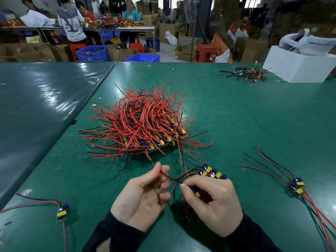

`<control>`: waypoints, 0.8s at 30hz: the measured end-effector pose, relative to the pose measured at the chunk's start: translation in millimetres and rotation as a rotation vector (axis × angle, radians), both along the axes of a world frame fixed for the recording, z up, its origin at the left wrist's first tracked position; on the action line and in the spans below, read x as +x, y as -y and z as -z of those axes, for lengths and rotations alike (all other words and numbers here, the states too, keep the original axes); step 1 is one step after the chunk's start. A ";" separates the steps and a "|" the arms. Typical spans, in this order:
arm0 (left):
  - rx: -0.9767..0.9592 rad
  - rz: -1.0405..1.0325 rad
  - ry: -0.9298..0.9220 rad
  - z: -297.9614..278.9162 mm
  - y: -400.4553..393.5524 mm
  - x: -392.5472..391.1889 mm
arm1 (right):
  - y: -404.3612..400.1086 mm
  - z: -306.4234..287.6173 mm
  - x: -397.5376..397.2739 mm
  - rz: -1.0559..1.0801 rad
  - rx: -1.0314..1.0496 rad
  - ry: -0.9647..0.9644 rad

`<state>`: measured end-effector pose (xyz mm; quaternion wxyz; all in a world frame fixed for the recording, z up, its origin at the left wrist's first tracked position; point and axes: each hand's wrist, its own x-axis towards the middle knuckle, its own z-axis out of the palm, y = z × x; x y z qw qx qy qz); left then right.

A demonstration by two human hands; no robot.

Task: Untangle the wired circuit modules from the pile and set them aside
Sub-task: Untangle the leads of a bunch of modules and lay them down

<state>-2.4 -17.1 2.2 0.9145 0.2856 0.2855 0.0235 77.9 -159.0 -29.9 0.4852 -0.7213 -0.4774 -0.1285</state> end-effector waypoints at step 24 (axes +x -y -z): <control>-0.009 -0.038 0.041 -4.1 -10.2 -2.3 | 0.3 1.3 -0.1 -0.071 -0.028 0.008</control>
